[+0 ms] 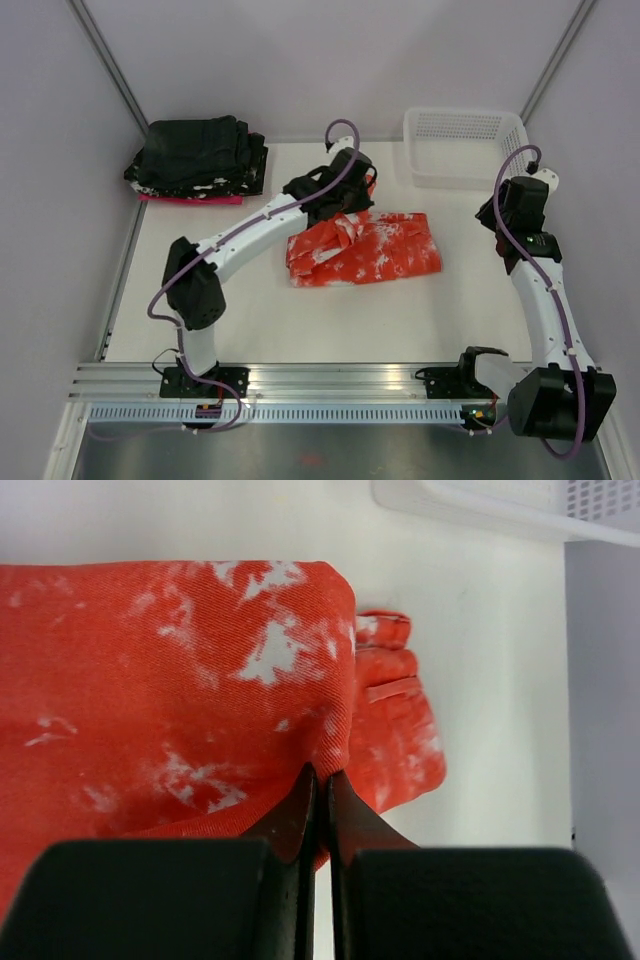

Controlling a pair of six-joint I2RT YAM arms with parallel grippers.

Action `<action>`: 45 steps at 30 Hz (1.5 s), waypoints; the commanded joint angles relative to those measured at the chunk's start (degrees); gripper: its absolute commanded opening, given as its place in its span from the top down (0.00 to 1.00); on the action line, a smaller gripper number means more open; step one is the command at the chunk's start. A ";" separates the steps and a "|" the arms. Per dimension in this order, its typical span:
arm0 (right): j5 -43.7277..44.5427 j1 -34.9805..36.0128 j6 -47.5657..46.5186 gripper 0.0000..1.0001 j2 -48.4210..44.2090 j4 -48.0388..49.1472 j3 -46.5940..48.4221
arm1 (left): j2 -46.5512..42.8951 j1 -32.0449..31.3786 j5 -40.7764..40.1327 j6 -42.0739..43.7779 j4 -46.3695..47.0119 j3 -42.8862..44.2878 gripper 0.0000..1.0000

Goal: Fold and stack the trousers
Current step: Fold the trousers

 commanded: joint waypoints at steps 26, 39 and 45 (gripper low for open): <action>-15.36 -1.20 1.36 0.45 -5.00 -3.05 0.54 | 26.12 -13.55 -9.51 -18.40 15.99 17.98 0.98; -11.93 -1.12 1.36 0.45 -5.00 -4.37 0.10 | 29.28 -15.31 -1.71 -18.75 19.94 18.16 0.96; -10.88 -1.12 0.39 0.45 -5.88 -4.81 -0.25 | 26.30 -15.13 -1.41 -13.66 15.22 17.72 0.38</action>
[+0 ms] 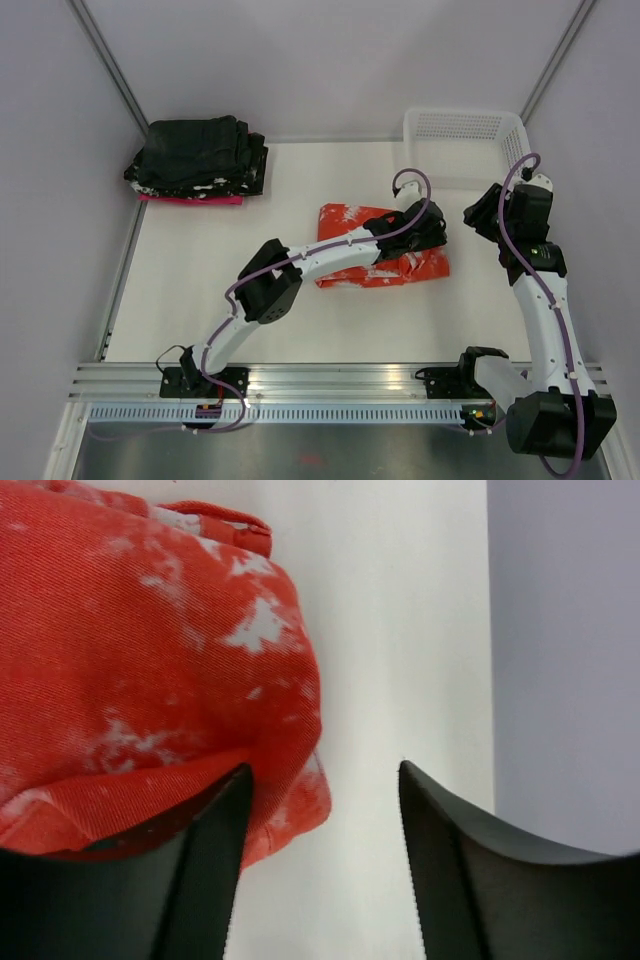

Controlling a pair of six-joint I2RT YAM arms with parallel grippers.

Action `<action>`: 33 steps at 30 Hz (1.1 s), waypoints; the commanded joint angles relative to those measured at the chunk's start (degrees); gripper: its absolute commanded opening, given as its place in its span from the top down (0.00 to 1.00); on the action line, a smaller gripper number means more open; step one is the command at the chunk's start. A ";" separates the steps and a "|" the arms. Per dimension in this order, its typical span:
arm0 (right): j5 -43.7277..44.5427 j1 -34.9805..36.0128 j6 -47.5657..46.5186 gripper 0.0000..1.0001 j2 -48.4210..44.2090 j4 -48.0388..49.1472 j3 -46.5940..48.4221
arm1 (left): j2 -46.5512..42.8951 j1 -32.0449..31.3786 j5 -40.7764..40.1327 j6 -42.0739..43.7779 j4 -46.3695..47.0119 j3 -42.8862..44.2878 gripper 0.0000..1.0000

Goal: Fold and stack the trousers
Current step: Fold the trousers

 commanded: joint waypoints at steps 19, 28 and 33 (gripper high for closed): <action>-20.04 2.45 -4.18 0.46 9.12 5.95 -0.26 | -44.48 24.10 15.68 19.78 11.59 -48.98 0.35; -17.73 12.03 -4.54 0.93 21.68 12.28 4.48 | -41.51 24.10 24.55 22.35 20.99 -56.91 0.98; -20.70 14.58 -4.81 0.96 26.19 11.40 5.02 | -38.68 24.10 29.55 20.59 23.89 -57.43 0.98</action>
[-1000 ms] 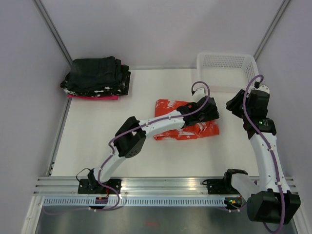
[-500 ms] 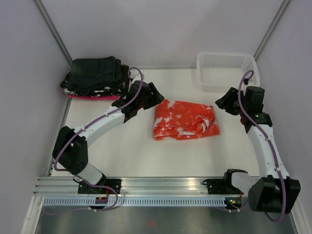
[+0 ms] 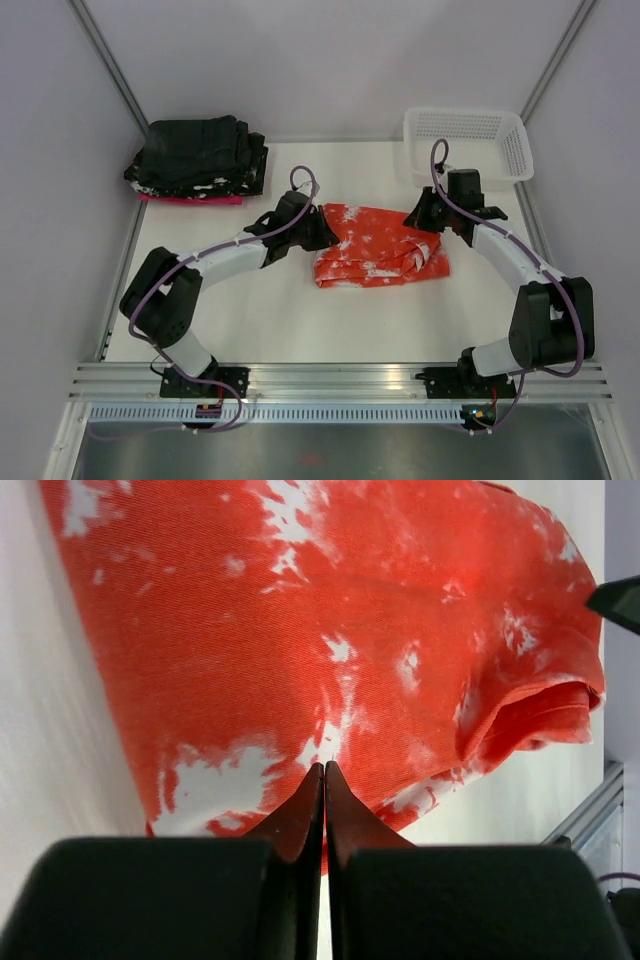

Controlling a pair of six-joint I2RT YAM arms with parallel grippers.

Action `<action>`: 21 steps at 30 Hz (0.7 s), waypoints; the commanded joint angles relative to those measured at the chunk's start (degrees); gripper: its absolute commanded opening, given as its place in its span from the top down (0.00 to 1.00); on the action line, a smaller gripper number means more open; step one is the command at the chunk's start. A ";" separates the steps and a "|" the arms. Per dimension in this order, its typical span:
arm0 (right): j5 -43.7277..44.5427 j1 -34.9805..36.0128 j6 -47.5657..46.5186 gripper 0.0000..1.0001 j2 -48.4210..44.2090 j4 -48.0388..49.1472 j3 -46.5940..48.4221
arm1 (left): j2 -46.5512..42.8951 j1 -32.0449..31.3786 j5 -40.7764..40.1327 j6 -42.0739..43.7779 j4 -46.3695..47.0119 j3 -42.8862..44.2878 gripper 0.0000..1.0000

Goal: Fold and stack the trousers
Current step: Fold the trousers

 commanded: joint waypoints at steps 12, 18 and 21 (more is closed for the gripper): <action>5.13 1.43 -2.57 0.96 -7.54 -10.23 -12.61 | 5.58 -0.01 7.46 2.17 5.05 -0.15 0.98; 8.57 0.99 -1.42 0.94 -13.61 -13.66 -16.93 | 6.99 -0.01 8.60 1.38 4.43 0.12 0.98; 9.96 0.82 -0.99 0.93 -13.71 -13.05 -18.69 | 6.90 -0.01 10.79 1.64 4.34 0.38 0.98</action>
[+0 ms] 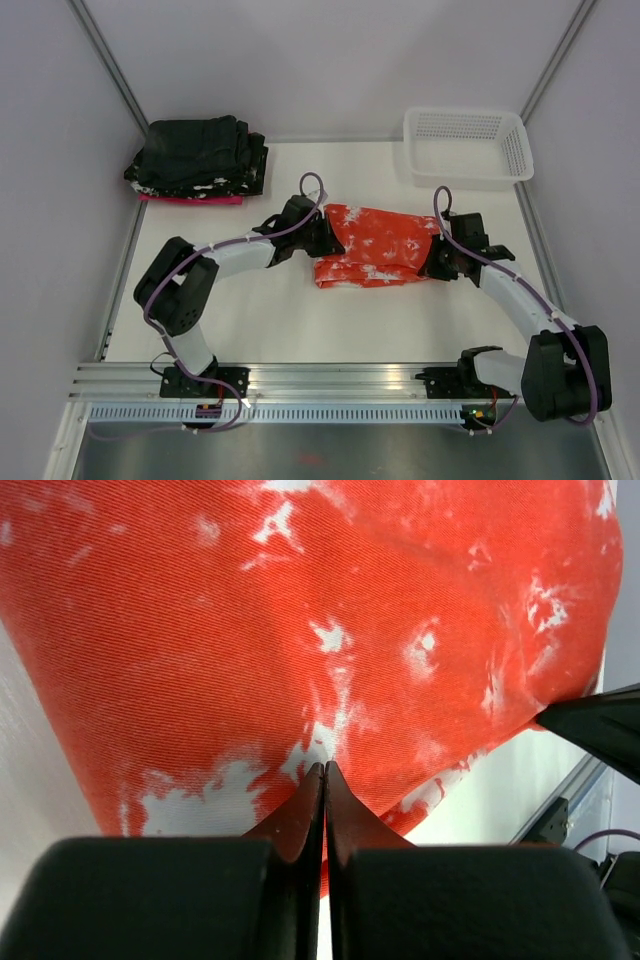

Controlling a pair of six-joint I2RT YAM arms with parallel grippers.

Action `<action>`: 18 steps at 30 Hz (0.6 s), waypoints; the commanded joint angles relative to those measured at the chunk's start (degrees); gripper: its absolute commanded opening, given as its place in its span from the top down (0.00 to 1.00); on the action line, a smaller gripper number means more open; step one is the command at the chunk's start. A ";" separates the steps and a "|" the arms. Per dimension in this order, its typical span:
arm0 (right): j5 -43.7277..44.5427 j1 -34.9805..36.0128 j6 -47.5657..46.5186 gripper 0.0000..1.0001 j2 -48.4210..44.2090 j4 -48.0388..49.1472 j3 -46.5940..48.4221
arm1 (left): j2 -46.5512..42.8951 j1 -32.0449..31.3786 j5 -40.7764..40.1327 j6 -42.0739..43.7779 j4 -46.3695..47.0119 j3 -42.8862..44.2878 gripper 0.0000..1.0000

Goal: Fold and stack the trousers
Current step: Fold the trousers

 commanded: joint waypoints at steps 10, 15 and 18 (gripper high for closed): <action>7.40 -0.80 2.29 0.94 7.82 -1.21 -0.11 | 2.16 -5.45 0.32 -0.22 -1.83 -1.88 0.98; 4.15 -0.72 0.09 0.94 3.18 -3.67 2.43 | 4.53 -6.51 -1.71 -2.16 -2.54 -3.46 0.98; -1.30 -0.72 -0.97 0.93 -0.95 -6.57 6.30 | 5.24 -6.51 -2.06 -2.68 -2.80 -4.08 0.98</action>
